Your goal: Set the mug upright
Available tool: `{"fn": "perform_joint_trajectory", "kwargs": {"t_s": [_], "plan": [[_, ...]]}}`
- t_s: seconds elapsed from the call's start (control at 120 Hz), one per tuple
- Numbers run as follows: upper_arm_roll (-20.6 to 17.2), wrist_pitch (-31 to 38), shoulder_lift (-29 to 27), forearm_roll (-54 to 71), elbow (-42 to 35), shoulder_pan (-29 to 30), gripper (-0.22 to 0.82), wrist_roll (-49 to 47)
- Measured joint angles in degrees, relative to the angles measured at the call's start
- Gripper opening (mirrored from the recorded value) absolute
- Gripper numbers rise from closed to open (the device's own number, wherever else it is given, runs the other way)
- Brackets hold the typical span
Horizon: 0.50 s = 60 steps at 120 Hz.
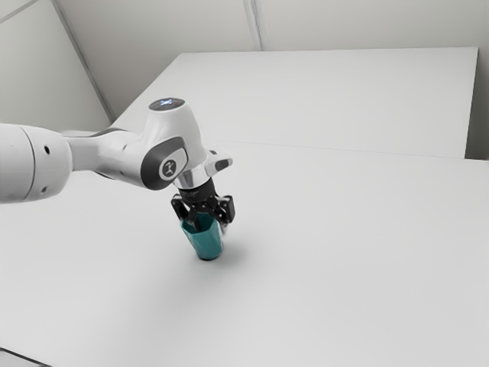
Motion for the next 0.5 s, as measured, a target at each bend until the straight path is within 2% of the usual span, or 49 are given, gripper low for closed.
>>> {"fn": "perform_joint_trajectory", "kwargs": {"t_s": [0.2,0.325,0.5], "plan": [[-0.1,-0.8,-2.5,0.0,0.4,0.2,0.51,0.1],[-0.6,-1.6,-5.5,0.1,1.2,0.5,0.55,0.2],[-0.6,-3.4,-6.0,1.4,6.7,-0.7,0.58,0.3]]}}
